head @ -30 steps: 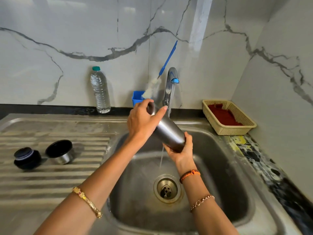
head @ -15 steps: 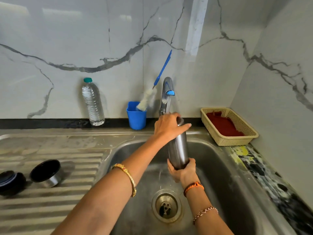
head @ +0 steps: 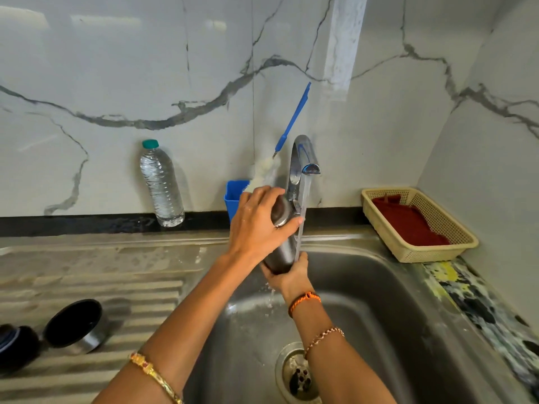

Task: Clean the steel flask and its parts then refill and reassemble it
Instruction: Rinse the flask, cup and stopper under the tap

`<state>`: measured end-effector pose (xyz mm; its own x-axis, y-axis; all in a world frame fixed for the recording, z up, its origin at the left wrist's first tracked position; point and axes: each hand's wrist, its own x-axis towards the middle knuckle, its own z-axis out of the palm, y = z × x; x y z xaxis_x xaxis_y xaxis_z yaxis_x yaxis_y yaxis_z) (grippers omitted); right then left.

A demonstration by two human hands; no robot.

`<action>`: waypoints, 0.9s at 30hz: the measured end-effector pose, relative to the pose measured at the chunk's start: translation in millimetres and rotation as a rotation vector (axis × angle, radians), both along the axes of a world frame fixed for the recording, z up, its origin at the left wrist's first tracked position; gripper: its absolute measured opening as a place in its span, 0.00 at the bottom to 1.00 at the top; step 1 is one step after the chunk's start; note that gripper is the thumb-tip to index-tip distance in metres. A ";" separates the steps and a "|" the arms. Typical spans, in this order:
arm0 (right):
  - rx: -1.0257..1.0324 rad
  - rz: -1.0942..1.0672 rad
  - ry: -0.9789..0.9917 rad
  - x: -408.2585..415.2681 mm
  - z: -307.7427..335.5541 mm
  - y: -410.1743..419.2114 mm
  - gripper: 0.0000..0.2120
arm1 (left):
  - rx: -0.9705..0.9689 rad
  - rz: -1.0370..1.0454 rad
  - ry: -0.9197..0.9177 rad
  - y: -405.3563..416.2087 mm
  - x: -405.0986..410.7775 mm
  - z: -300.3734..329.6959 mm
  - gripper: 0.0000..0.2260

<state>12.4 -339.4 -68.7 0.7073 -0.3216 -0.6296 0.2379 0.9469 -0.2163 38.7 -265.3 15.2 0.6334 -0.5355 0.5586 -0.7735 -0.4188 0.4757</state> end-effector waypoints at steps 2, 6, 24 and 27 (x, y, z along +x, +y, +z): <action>0.010 -0.028 -0.018 6.2 2.2 -4.5 0.20 | 0.009 -0.086 -0.031 -0.9 -0.6 1.9 0.28; 0.023 -0.006 0.032 -6.9 -7.6 -3.6 0.23 | -0.026 -0.133 -0.084 -0.2 -10.8 -5.5 0.28; 0.004 0.220 -0.013 -87.3 32.1 12.8 0.24 | -0.417 -0.140 0.479 14.4 -79.9 36.2 0.36; -0.197 0.303 0.041 -107.2 38.7 22.2 0.18 | -0.546 -0.107 0.551 23.0 -83.8 37.8 0.34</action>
<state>-94.8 -317.2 -30.0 0.7645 -0.2194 -0.6061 -0.0594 0.9123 -0.4051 -45.1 -242.3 53.0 0.8565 -0.3491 0.3803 -0.3886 0.0488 0.9201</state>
